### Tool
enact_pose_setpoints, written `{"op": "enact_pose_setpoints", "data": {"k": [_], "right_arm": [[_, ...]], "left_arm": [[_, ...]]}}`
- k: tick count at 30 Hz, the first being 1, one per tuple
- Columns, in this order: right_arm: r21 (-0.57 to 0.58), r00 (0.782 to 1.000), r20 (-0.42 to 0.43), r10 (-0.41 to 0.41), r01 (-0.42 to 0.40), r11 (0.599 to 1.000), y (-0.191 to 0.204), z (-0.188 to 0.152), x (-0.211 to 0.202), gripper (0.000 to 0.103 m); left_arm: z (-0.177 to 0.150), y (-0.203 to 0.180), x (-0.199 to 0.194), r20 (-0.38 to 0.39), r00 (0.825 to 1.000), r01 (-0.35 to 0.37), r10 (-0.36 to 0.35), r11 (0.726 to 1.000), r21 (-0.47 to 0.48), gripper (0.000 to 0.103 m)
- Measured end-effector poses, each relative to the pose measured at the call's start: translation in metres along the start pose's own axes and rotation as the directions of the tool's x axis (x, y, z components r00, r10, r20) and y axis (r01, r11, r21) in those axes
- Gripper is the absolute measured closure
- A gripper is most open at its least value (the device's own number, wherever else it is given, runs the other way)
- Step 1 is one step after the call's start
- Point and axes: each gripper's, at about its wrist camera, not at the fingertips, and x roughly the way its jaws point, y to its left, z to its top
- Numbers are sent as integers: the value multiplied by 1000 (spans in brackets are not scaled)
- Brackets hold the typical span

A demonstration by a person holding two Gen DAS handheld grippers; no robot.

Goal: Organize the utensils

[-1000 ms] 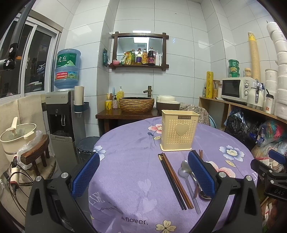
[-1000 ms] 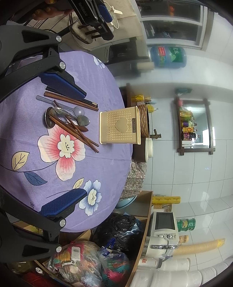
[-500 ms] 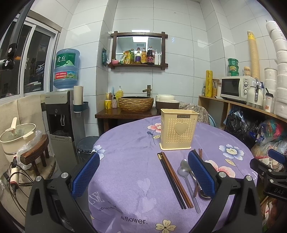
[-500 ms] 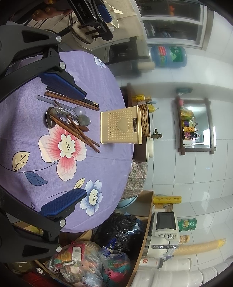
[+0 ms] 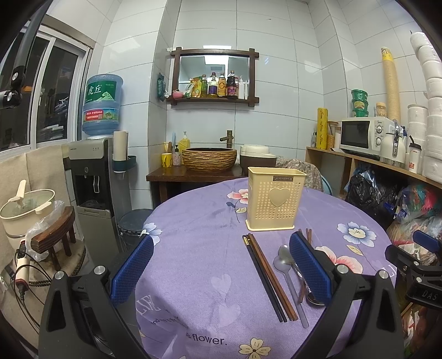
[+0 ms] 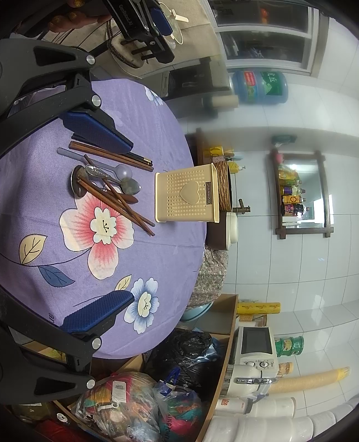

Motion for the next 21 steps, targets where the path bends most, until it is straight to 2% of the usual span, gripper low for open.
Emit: {"op": "enact_pose_setpoints", "data": {"k": [21], "right_arm": [[0,1000,-13,0,0,1000,-1,0,3,5]], "left_arm": [[0,0,2,-23,1000,3,-3,1000,2,5]]}}
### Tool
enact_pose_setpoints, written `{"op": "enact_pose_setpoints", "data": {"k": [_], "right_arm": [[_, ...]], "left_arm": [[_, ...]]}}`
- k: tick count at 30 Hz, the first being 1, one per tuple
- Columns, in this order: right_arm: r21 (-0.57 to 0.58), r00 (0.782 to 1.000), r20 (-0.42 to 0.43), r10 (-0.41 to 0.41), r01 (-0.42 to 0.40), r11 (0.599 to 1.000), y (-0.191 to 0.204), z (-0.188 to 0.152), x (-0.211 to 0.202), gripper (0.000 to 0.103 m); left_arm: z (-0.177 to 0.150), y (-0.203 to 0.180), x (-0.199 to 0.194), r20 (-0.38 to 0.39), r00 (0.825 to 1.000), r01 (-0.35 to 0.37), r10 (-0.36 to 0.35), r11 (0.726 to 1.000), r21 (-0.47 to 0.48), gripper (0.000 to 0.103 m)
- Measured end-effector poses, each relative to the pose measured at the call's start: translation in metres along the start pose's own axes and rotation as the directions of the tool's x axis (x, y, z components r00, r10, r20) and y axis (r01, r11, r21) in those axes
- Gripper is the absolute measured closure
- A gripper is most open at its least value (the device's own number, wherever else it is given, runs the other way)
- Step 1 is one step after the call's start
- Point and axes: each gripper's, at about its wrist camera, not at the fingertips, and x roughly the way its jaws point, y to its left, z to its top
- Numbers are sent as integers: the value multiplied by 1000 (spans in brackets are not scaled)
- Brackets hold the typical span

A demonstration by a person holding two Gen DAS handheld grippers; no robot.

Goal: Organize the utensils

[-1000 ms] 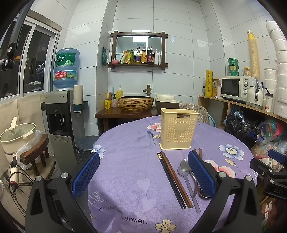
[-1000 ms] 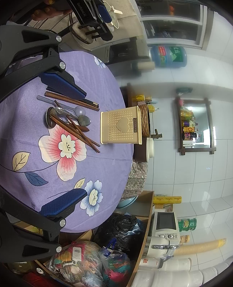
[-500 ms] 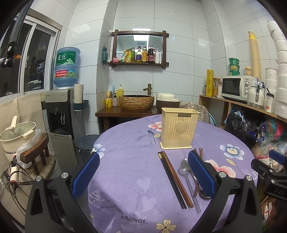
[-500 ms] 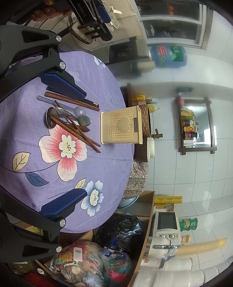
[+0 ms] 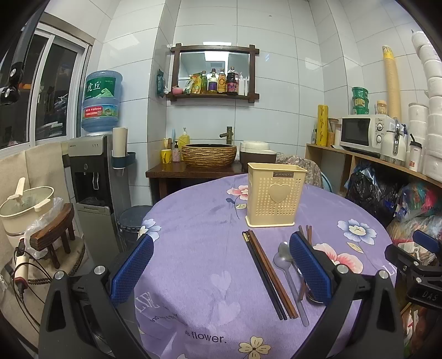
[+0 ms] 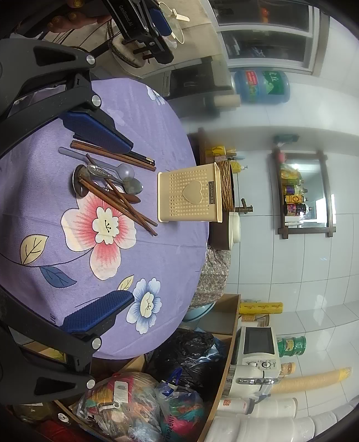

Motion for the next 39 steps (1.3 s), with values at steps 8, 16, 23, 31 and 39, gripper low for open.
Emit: {"op": "enact_pose_setpoints", "data": {"k": [8,16,23,31,39], "right_arm": [[-5,1000,-13,2,-2,1000,1,-2,3,5],[-13,1000,-23,4,-5,1000,4,-4,4,5],[-90,997,-78,-18,10,996,3,-5,30,5],[-126,967,-251,-52,21,992,-16,-9,98,5],[-26,934,-357,-14,5,1000,-35,1,153,5]], "left_arm": [[0,0,3,-11,1000,-1,1,1000,1,5],[-4,1,7,-25,1000,0,0,1000,-3,5],[-14,5,24,-71,997,-11,12,1000,10,5],[-31,15,77,-267,964,23,-16,999,23,5],[-18,0,137,-412,904,146,-117,988,40,38]]}}
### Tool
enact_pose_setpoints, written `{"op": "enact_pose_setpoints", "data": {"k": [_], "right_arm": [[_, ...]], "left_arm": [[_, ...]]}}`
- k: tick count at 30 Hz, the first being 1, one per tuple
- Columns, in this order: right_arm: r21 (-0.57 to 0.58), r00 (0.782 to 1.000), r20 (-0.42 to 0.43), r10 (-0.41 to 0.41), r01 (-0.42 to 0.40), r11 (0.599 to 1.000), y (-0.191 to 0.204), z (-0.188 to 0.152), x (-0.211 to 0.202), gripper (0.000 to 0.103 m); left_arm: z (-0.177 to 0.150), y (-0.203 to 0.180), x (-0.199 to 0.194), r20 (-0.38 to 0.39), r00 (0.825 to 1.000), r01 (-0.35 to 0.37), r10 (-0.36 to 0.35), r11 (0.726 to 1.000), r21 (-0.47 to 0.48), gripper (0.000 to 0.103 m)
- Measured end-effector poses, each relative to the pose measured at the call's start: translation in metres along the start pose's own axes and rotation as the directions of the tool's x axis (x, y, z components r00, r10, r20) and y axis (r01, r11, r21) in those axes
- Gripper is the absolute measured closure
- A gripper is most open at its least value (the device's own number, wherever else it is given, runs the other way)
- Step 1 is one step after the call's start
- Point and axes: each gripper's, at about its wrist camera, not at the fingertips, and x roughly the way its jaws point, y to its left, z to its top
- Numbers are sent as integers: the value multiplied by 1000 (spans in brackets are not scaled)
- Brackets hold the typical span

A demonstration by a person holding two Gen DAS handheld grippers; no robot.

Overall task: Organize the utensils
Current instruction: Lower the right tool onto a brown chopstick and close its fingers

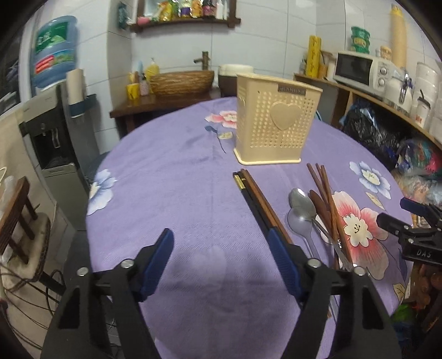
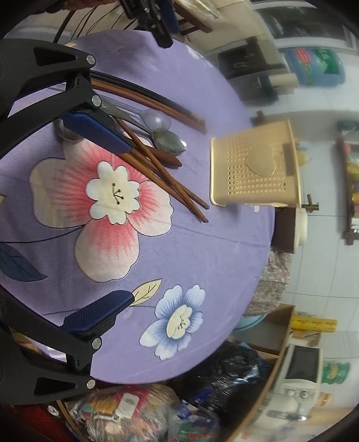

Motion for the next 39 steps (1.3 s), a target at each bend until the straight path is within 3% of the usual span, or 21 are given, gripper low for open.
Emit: {"op": "enact_pose_setpoints", "data": {"k": [6,13,25,33,39], "right_arm": [[-3,1000,-9,-14,14,1000,4,7,10,5],[-1,1000,-24,-15,15,1000,5,8,16,5],[4,999,-46,-27,27,1000,-3,12,25,5],[83,995,-65,78,-72,994,-7,34,43,5],[149,982,-120,146,-128,981,-8,56,75,27]], "left_arm": [[15,-10,40,-116,990,73,-76,997,-24,51],[9,-22,59,-184,981,48,-52,999,-25,53],[10,8,60,-203,979,-3,1,1000,-12,51],[29,22,76,-218,976,5,-17,998,-57,51],[42,22,94,-245,969,17,-29,999,-48,53]]}}
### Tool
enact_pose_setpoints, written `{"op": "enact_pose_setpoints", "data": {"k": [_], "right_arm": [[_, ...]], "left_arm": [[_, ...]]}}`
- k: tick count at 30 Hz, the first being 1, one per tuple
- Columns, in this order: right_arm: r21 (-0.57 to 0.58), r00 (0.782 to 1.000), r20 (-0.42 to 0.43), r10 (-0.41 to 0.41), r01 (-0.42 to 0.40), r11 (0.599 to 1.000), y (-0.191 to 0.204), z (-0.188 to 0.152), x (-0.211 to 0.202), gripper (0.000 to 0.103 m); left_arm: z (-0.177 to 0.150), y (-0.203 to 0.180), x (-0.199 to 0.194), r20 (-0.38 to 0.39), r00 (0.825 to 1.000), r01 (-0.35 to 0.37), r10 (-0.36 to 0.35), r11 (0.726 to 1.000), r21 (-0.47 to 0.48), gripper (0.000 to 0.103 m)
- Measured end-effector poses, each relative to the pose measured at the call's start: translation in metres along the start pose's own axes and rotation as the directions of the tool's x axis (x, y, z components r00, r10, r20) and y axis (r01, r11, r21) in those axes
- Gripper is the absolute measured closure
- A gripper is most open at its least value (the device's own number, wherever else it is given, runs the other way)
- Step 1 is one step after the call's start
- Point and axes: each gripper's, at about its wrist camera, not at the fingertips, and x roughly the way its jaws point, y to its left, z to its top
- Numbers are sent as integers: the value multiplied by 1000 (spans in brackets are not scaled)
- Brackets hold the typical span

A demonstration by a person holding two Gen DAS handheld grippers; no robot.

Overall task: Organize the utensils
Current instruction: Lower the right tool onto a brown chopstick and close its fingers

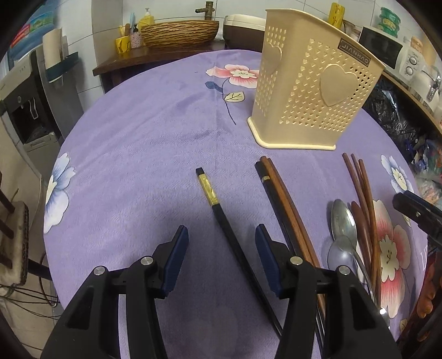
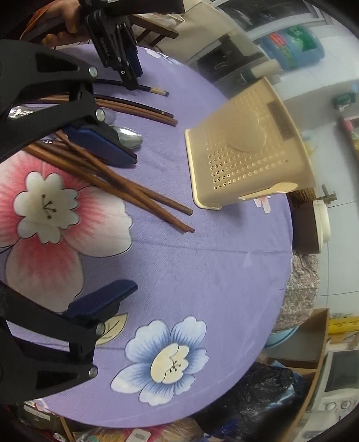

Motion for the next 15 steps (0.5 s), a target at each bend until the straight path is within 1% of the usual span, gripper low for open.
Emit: {"op": "enact_pose_setpoints", "data": {"k": [2,3,5,9,11,13,15], "right_arm": [[22,999,-23,24,-23,999,1,6,9,40],[41,998,-40,48,-46,998,0,10,16,43],[68,997,-55,60,-57,996,-2,16,25,57],[150,990,-90,109,-94,984,-12,26,42,66],[168,988,-100,121,-103,980,-13,29,48,73],[175,987,-106,123,-103,979,-13,33,52,77],[198,984,-116,136,-112,974,-15,37,57,77]], "left_arm": [[4,-2,2,-3,1000,0,0,1000,9,53],[6,-3,3,-5,1000,5,-5,1000,11,53],[8,-3,4,-7,1000,15,-15,1000,7,55],[8,-2,5,-6,1000,17,-17,1000,10,58],[9,-2,6,-5,1000,18,-17,1000,16,59],[10,-2,7,-6,1000,19,-19,1000,14,63],[12,1,8,-9,999,31,-31,1000,-2,66]]}}
